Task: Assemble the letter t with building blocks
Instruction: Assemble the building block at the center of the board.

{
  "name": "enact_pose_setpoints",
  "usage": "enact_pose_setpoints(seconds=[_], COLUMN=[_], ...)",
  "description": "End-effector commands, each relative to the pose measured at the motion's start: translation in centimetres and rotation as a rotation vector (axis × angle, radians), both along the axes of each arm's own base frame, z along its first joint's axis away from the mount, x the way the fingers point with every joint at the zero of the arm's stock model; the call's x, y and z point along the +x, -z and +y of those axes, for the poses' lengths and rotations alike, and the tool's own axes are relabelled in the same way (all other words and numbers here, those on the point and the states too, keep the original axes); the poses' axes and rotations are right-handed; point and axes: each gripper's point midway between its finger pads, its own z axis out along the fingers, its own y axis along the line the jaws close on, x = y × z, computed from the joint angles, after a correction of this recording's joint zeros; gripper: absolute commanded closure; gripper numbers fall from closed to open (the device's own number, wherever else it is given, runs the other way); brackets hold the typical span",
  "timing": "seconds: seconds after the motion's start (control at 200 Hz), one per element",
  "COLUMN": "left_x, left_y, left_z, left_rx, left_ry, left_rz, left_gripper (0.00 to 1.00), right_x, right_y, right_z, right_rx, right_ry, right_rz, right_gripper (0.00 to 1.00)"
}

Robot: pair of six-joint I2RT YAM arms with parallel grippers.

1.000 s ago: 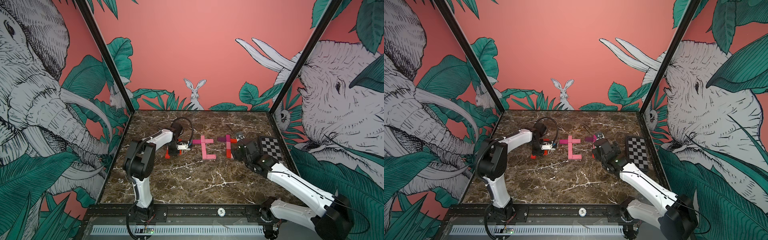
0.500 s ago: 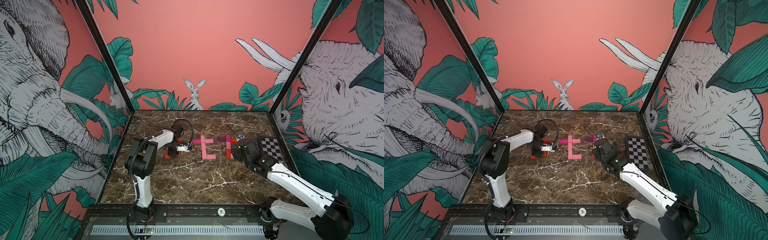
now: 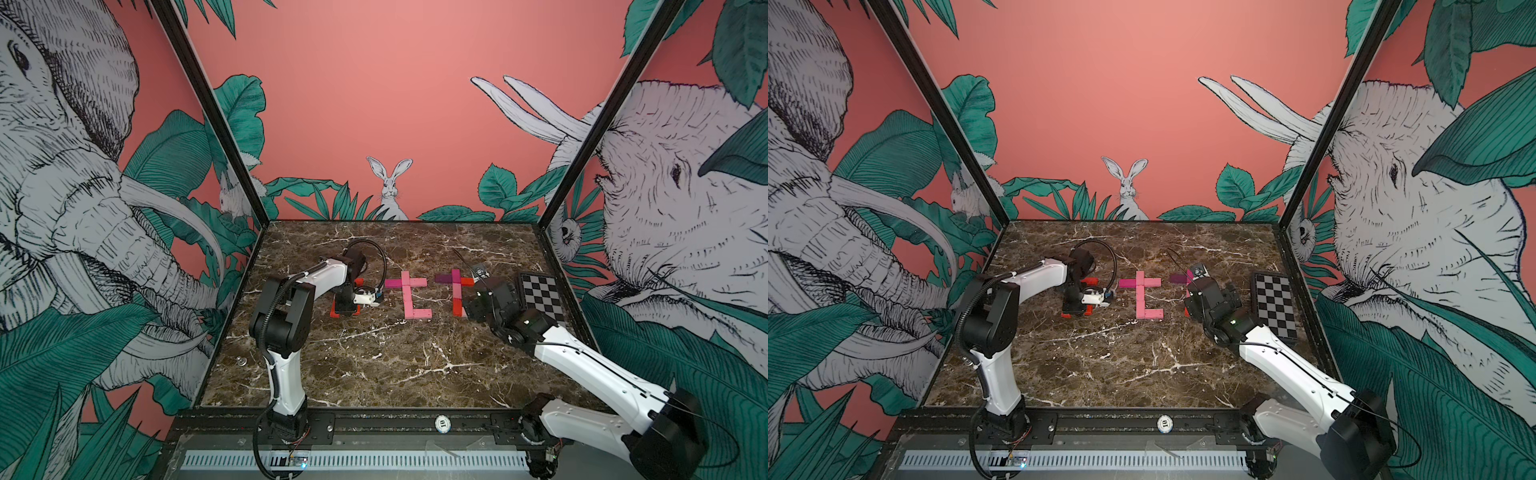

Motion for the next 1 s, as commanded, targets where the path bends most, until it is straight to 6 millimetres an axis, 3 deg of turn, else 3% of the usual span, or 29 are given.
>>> enact_pose_setpoints(seconds=[0.0,0.995], left_x=[-2.0,-2.5], left_y=[0.3,1.1], left_z=[0.1,1.3], left_rx=[0.0,0.076], left_ry=[0.031,0.064], left_rz=[0.08,0.092], left_gripper=[1.0,1.0], right_x=[0.1,0.2], right_y=[-0.4,-0.3], right_z=[-0.3,-0.4], right_rx=[0.004,-0.001], right_ry=[0.015,0.016], right_rz=[-0.018,-0.015], right_gripper=[0.04,0.04])
